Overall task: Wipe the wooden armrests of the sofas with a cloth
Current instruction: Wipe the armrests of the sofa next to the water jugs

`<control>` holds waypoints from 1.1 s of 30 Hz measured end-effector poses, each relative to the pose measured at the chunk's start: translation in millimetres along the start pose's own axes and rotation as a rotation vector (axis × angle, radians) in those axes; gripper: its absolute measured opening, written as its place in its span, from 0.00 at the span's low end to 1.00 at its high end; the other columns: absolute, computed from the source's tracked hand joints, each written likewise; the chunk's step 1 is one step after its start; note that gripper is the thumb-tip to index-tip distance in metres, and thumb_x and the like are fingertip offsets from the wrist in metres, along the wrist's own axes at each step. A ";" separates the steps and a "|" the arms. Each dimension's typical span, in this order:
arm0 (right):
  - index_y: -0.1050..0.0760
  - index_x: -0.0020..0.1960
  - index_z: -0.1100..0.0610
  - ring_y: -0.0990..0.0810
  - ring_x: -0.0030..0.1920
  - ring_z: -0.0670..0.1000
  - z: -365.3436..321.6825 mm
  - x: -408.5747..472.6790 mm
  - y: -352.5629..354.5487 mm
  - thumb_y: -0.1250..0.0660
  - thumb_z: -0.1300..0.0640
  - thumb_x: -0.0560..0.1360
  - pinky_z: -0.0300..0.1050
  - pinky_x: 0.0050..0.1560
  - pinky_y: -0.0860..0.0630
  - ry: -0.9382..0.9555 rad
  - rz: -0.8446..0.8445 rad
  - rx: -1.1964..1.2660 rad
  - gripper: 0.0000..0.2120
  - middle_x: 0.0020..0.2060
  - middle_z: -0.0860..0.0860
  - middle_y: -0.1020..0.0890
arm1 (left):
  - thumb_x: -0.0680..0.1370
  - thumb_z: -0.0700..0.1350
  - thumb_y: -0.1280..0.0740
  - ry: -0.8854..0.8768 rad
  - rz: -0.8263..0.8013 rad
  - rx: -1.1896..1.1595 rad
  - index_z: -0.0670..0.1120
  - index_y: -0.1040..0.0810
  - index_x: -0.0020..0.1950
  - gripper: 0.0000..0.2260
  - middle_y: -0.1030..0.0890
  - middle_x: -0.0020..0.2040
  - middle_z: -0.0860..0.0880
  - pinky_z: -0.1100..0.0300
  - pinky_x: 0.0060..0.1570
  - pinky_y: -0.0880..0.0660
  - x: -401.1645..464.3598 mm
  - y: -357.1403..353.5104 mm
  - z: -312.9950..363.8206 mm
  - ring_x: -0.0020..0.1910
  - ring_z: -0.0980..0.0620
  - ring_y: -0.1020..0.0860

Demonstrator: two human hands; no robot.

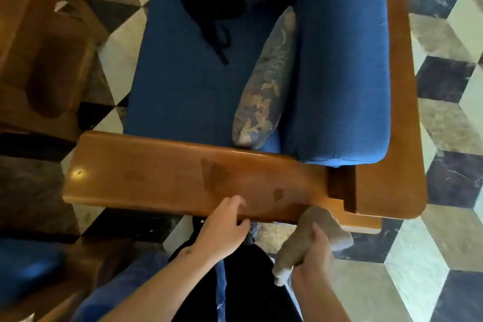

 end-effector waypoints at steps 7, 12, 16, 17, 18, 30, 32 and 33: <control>0.28 0.72 0.47 0.25 0.65 0.52 4.9 50.0 -71.4 0.39 0.38 0.82 0.52 0.70 0.31 0.361 0.058 -0.249 0.23 0.62 0.46 0.22 | 0.73 0.53 0.24 -0.275 0.211 0.472 0.51 0.32 0.75 0.33 0.28 0.71 0.51 0.56 0.62 0.25 50.1 -3.6 0.6 0.68 0.50 0.26; 0.47 0.85 0.51 0.48 0.83 0.49 16.9 78.4 -111.5 0.48 0.35 0.80 0.48 0.83 0.56 0.791 0.150 -0.584 0.37 0.84 0.49 0.42 | 0.68 0.51 0.18 -0.363 0.226 0.619 0.45 0.32 0.77 0.42 0.31 0.77 0.43 0.49 0.72 0.40 100.2 9.0 11.1 0.76 0.42 0.32; 0.53 0.84 0.60 0.55 0.84 0.53 30.5 89.0 -128.5 0.50 0.39 0.83 0.52 0.83 0.61 1.004 0.279 -0.944 0.38 0.84 0.55 0.50 | 0.71 0.46 0.21 -0.377 0.162 0.710 0.46 0.37 0.80 0.41 0.37 0.81 0.43 0.41 0.77 0.42 118.2 24.4 4.8 0.80 0.42 0.40; 0.54 0.84 0.61 0.54 0.84 0.55 33.0 91.3 -129.0 0.50 0.39 0.83 0.53 0.83 0.60 1.037 0.280 -0.988 0.38 0.84 0.57 0.49 | 0.72 0.48 0.21 -0.353 0.138 0.732 0.47 0.40 0.81 0.43 0.39 0.82 0.43 0.40 0.77 0.44 121.0 27.9 3.0 0.81 0.41 0.43; 0.55 0.84 0.61 0.54 0.84 0.56 34.6 93.1 -127.9 0.49 0.40 0.83 0.53 0.83 0.59 1.074 0.273 -1.028 0.39 0.84 0.58 0.48 | 0.72 0.51 0.22 -0.329 0.111 0.749 0.49 0.43 0.82 0.44 0.41 0.83 0.44 0.39 0.77 0.45 122.8 29.7 1.7 0.82 0.41 0.44; 0.57 0.84 0.60 0.55 0.84 0.57 20.5 117.5 -82.1 0.37 0.37 0.78 0.55 0.83 0.59 1.760 -0.416 -1.631 0.48 0.84 0.58 0.52 | 0.60 0.71 0.23 -0.336 0.022 0.897 0.45 0.52 0.83 0.63 0.42 0.82 0.42 0.34 0.75 0.44 123.9 26.1 -10.8 0.81 0.38 0.42; 0.57 0.84 0.58 0.55 0.84 0.55 13.6 129.4 -65.4 0.37 0.35 0.77 0.54 0.83 0.59 1.875 -0.563 -1.708 0.49 0.84 0.55 0.53 | 0.59 0.71 0.22 -0.328 -0.016 0.929 0.48 0.60 0.82 0.66 0.47 0.84 0.42 0.34 0.76 0.48 124.0 27.0 -11.5 0.82 0.38 0.47; 0.57 0.84 0.57 0.54 0.84 0.54 10.3 134.1 -58.8 0.39 0.34 0.78 0.54 0.83 0.59 1.907 -0.599 -1.716 0.48 0.84 0.54 0.53 | 0.58 0.71 0.22 -0.331 -0.035 0.955 0.48 0.62 0.81 0.68 0.49 0.84 0.41 0.34 0.76 0.49 123.1 25.3 -11.3 0.82 0.37 0.48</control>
Point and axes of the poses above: each hand's wrist, its own x-axis towards the middle knuckle, its own y-axis out of the back of the hand, z = x × y, the point moved 2 cm from there along x, towards the middle knuckle
